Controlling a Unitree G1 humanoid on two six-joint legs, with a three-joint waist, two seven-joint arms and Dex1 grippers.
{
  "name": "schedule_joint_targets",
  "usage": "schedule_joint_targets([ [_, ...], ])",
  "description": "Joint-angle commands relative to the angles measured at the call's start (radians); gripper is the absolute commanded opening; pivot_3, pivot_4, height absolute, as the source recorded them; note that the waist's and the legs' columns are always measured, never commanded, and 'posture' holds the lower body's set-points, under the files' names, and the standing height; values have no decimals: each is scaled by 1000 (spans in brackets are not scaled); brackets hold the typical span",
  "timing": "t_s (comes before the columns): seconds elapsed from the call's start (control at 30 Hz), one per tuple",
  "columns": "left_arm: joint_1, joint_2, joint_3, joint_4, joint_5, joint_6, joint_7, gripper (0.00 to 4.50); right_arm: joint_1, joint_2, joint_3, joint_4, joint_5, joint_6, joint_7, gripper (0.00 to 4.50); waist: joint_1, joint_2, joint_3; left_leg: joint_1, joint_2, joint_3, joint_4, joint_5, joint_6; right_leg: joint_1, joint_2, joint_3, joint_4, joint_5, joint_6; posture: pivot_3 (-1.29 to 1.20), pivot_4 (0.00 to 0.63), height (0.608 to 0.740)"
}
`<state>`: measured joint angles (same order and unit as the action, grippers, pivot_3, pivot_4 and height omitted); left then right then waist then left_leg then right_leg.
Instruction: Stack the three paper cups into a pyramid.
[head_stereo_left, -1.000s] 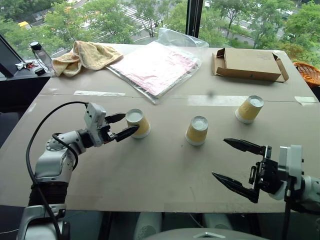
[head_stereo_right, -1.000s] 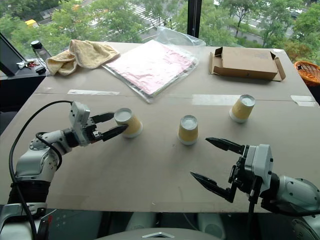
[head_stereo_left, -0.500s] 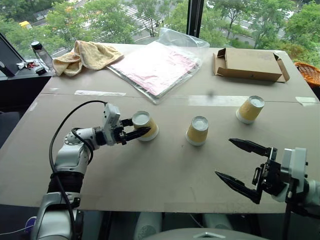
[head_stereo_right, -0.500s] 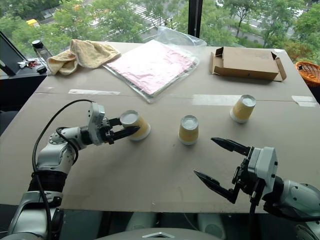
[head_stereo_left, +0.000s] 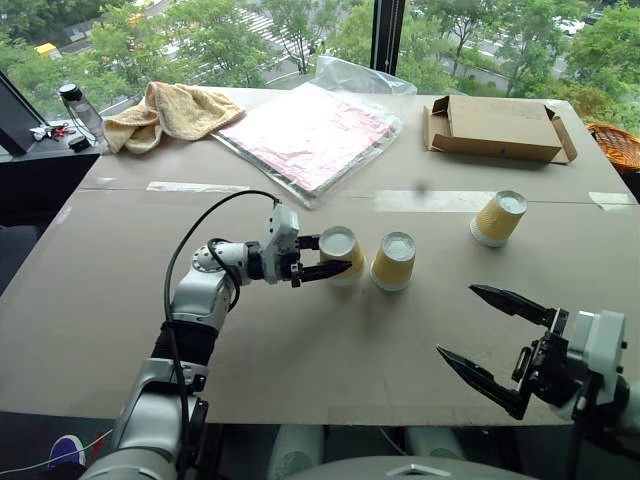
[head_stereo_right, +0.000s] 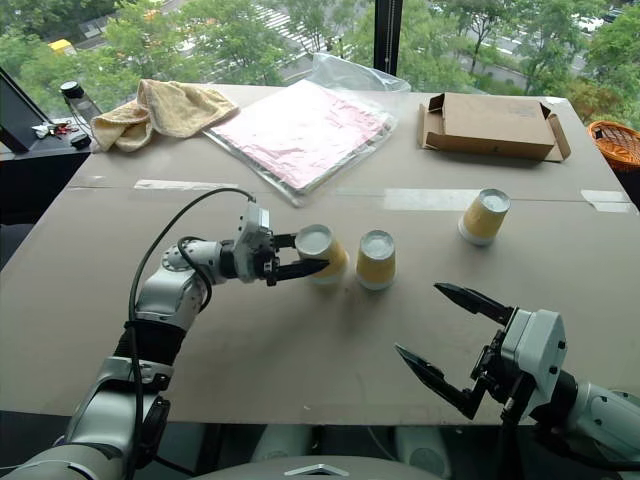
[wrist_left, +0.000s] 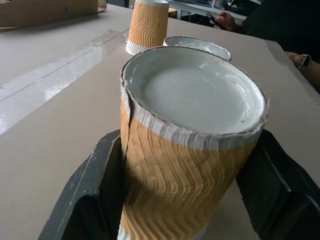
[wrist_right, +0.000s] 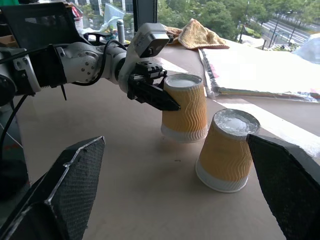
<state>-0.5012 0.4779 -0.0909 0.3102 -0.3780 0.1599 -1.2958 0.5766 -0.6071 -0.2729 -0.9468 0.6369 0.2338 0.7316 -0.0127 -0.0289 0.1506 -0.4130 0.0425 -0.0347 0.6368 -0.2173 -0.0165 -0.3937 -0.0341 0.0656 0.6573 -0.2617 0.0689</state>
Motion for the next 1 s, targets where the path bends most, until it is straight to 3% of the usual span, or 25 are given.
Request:
schedule_joint_targets([
  [0.03,-26,-11,-11,11,17,-41,-19,2558,26,11,-20,-51,-14,-29,-12,4500,0,0,0,0,0,0,0,0,0,0,0,0,0,0,0,0,150,740],
  [0.4,-53,-54,-36,-1,37,-19,-3,2558,43,19,-32,-57,-24,-34,-35,4500,1,0,0,0,0,0,1,0,0,0,0,0,0,0,0,0,150,740],
  [0.43,-51,-55,-34,-5,37,-20,-2,3483,40,21,-35,-54,-23,-32,-42,4500,1,0,0,0,0,0,1,0,0,0,0,0,0,0,0,0,150,740],
  [0.47,-42,-52,-32,-14,33,-19,-6,3852,41,23,-37,-53,-23,-31,-46,4500,1,0,0,0,0,0,1,0,0,0,0,0,0,0,0,0,150,740],
  [0.5,-32,-48,-30,-25,28,-17,-11,3962,41,25,-39,-52,-22,-30,-53,4500,1,0,0,0,0,0,1,0,0,0,0,0,0,0,0,0,150,740],
  [0.53,-16,-40,-19,-44,13,-3,-15,4452,31,32,-42,-46,-28,-25,-73,4500,1,0,0,0,0,0,1,0,0,0,0,0,0,0,0,0,150,740],
  [0.6,11,-22,-2,-79,-12,18,-24,4452,7,46,-50,-35,-32,-13,-114,4500,-1,0,0,0,0,0,1,0,0,0,0,0,0,0,0,0,150,740],
  [0.77,83,67,74,-187,-107,112,-46,4452,-188,56,-59,57,-76,70,-268,4500,-5,0,0,1,0,0,1,0,0,0,0,1,1,0,0,0,150,740],
  [1.0,163,160,163,-408,-266,249,-60,4452,-553,35,-27,375,-199,236,-431,4500,3,1,1,0,-1,0,1,0,0,0,-1,1,0,0,0,0,150,740],
])
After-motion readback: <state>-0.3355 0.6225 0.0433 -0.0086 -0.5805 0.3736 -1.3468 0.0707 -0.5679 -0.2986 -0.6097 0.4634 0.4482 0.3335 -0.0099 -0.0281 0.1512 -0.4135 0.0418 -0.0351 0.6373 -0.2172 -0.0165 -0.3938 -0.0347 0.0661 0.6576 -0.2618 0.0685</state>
